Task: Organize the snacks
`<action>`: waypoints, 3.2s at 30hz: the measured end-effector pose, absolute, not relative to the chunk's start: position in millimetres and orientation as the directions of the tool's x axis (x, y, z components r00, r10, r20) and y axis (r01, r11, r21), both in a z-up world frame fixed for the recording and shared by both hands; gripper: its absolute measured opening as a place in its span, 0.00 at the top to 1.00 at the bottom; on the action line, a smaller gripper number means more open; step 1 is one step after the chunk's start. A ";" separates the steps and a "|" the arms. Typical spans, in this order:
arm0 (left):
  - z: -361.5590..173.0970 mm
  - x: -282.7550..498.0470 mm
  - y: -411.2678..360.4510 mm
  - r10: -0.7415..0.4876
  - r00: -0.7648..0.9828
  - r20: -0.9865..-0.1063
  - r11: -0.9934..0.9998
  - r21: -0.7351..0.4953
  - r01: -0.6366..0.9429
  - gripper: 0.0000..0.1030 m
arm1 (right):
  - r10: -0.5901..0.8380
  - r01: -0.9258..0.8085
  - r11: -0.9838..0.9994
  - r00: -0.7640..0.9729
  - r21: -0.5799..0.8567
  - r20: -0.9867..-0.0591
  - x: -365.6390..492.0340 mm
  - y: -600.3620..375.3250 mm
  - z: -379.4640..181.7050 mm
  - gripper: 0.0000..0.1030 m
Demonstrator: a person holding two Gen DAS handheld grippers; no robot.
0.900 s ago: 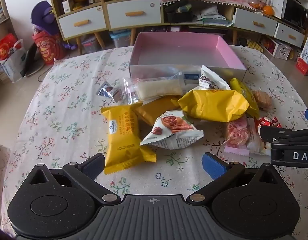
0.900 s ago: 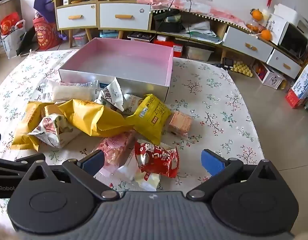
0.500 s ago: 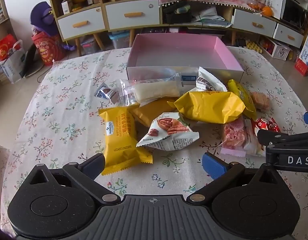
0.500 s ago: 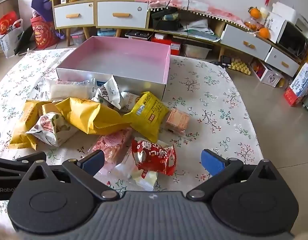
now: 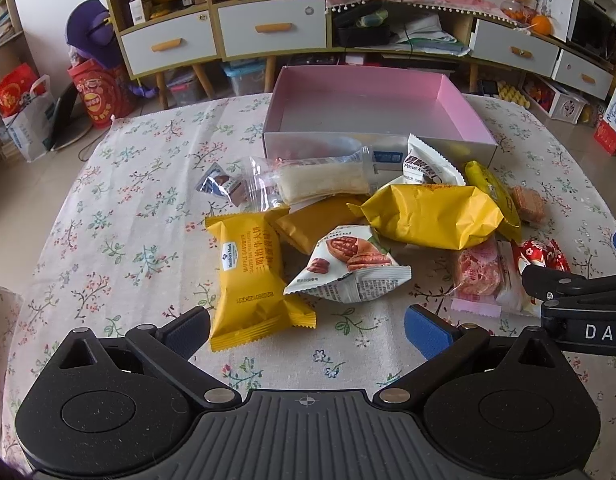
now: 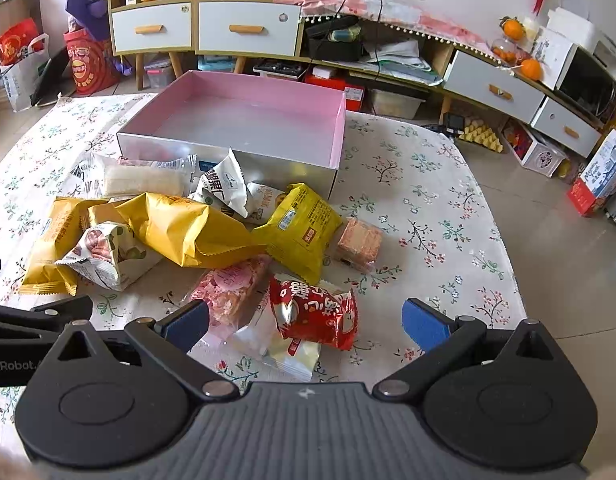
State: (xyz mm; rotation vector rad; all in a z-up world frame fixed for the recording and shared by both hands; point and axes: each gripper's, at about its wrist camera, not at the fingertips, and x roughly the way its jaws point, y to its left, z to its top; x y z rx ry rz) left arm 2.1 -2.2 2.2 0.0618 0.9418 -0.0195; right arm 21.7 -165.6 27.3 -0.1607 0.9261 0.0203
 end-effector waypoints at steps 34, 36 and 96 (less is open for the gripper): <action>5.8 1.6 18.2 -0.003 0.595 -0.804 1.000 0.016 0.027 0.00 | -0.051 -0.091 0.987 0.590 -0.129 -0.806 28.5 -153.8 26.2 0.00; 5.7 1.5 18.3 -0.003 0.594 -0.804 1.000 0.016 0.027 0.00 | -0.050 -0.094 0.987 0.589 -0.129 -0.807 28.3 -154.2 25.9 0.00; -40.2 64.6 88.9 -0.293 0.548 -0.783 0.949 -0.310 0.064 0.56 | 0.382 -0.365 0.908 0.519 0.206 -0.765 97.7 -162.3 18.8 0.39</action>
